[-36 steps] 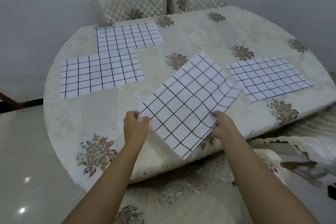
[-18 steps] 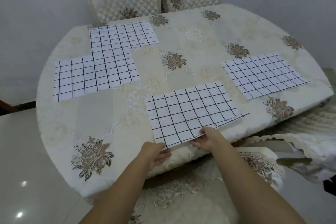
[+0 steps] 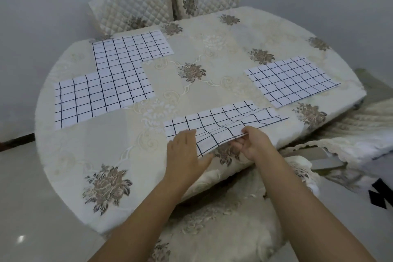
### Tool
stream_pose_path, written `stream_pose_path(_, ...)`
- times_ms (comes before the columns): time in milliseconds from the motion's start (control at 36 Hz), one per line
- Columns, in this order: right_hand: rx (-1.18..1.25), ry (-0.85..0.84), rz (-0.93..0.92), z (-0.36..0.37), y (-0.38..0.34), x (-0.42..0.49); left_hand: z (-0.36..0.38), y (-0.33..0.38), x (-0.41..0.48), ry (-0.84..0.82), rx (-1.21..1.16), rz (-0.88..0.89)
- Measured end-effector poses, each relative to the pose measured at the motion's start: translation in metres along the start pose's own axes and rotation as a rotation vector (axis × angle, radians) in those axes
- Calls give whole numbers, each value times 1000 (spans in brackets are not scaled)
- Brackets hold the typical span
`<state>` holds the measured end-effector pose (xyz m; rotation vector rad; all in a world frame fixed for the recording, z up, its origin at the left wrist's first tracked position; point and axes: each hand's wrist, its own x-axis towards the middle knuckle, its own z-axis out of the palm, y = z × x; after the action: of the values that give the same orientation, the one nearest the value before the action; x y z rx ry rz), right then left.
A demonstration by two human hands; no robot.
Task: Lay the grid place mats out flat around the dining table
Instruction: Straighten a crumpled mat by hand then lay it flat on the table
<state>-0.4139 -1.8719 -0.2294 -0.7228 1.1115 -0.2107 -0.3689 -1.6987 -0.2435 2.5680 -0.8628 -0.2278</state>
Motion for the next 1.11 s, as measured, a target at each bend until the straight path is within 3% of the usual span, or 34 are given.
stream_pose_path(139, -4, -39, -107, -2, -20, -34, 3, 48, 14, 61, 172, 259)
stream_pose_path(250, -14, 5, -221, -22, -44, -58, -3, 80, 26, 204, 147, 453)
stream_pose_path(417, 38, -45, -336, -88, -76, -86, -15, 148, 32, 307, 77, 593)
stream_pose_path(611, 66, 33, -488, -172, -107, -113, -13, 242, 21, 265, -16, 687)
stream_pose_path(750, 49, 57, -522, -240, -135, -129, 1, 311, 12, 77, 7, 657)
stream_pose_path(833, 59, 96, -543, -290, -157, -138, 15, 362, 9, 52, -12, 693)
stream_pose_path(1111, 55, 270, -636, -443, -223, -159, 65, 520, 8, -151, -253, 698)
